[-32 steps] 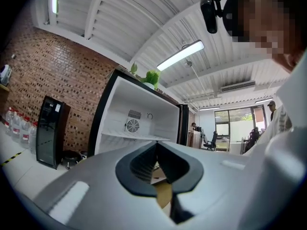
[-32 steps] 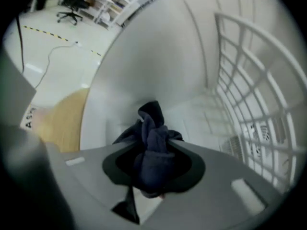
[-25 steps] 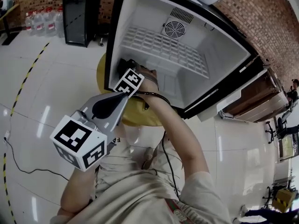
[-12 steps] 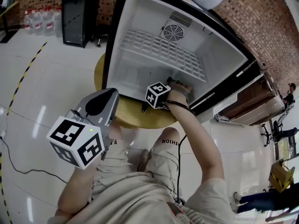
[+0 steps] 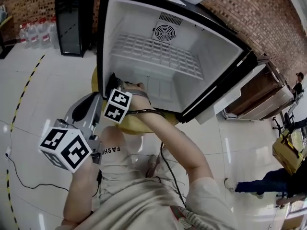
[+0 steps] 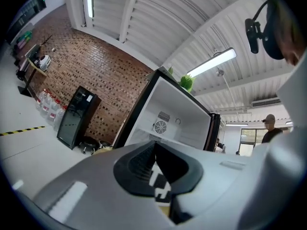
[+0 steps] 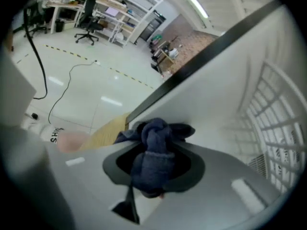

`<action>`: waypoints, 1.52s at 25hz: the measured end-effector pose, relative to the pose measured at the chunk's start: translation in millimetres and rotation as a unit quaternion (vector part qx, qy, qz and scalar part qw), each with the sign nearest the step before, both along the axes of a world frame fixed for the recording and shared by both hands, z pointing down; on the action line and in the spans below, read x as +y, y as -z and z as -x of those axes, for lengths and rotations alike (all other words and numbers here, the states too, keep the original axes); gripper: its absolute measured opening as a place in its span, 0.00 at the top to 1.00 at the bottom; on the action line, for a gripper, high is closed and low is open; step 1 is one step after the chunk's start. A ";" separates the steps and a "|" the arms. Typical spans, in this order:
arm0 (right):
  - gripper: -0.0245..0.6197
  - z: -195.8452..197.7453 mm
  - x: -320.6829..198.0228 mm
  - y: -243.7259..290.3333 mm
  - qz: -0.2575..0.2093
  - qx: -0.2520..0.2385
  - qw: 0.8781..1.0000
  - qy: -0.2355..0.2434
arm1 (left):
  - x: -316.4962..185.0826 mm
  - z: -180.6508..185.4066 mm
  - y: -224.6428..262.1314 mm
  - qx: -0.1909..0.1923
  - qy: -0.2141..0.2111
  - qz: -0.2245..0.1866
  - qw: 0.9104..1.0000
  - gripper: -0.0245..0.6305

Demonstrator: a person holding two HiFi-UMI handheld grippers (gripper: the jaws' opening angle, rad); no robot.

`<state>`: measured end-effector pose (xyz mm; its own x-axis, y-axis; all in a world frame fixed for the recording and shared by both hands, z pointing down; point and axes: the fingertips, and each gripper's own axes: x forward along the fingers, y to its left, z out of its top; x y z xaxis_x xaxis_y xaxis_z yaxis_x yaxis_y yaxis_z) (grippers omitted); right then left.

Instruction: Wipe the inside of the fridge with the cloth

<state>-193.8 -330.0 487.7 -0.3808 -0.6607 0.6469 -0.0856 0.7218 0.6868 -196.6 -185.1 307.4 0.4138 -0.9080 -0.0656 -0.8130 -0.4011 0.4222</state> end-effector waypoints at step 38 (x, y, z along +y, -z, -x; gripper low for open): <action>0.80 -222.6 234.5 173.0 0.417 -0.451 0.781 0.115 | 97.4 -250.1 -15.1 -0.326 -0.352 -0.170 0.861 0.38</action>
